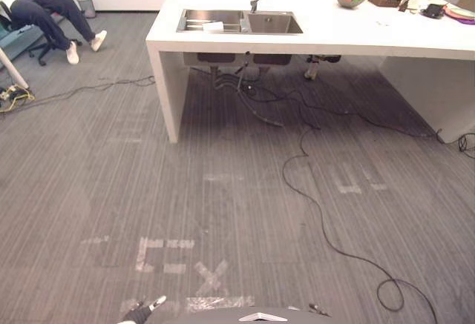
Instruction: Walk over to the sink, pick up the cup, carry it to the dishwasher, place the cup inside the dishwasher, then close the dishwasher door
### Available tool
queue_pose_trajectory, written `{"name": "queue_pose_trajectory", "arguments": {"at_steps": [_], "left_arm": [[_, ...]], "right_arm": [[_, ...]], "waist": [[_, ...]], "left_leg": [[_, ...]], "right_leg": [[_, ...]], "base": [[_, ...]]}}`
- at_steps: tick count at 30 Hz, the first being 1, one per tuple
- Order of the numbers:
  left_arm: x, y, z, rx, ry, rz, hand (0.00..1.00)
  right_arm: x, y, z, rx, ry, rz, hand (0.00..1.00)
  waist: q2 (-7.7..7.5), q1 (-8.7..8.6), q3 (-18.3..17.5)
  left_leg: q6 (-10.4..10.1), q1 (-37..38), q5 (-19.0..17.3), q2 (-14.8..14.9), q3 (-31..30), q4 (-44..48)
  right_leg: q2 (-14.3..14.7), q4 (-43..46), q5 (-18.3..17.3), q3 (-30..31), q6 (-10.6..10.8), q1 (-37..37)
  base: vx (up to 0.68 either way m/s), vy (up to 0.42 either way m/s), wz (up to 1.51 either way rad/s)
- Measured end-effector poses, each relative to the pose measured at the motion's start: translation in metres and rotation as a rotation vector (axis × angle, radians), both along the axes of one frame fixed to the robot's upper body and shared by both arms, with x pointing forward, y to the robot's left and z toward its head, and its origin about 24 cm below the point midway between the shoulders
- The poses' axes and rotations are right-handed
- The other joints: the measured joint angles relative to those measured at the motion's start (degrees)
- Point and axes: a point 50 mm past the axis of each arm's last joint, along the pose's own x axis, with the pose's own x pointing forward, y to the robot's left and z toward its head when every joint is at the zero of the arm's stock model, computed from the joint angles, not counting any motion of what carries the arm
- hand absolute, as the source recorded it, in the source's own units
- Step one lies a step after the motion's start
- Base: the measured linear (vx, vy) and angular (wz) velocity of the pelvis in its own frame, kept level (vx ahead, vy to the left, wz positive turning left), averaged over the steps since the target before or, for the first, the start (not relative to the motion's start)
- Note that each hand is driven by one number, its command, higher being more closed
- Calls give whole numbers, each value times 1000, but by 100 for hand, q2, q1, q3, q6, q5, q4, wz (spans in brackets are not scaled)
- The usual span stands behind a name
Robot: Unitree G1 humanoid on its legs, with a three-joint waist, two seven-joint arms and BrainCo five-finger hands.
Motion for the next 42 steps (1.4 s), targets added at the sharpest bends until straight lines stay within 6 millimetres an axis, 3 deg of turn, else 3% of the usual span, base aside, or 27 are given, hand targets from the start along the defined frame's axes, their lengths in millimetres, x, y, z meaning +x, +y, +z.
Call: {"name": "queue_pose_trajectory", "arguments": {"at_steps": [9,13,42], "left_arm": [[5,-1,1,61,6,-69,0],[3,0,0,85,38,-72,0],[-7,6,1,107,-2,46,0]], "right_arm": [[10,3,1,53,-9,122,0],[8,4,1,107,-22,60,0],[9,8,2,106,-91,86,0]], "waist": [[0,-3,103],[-18,-2,112],[-124,-9,134]], "left_leg": [[36,9,21,-62,-29,-39],[35,19,21,-65,-35,-41],[70,80,40,-108,-35,-48]], "right_leg": [[-70,-34,-23,-84,32,60],[-74,-35,-29,-104,40,81],[-105,-34,-26,-71,39,143]], "base": [[-57,14,3],[-37,2,3],[0,0,0]]}}
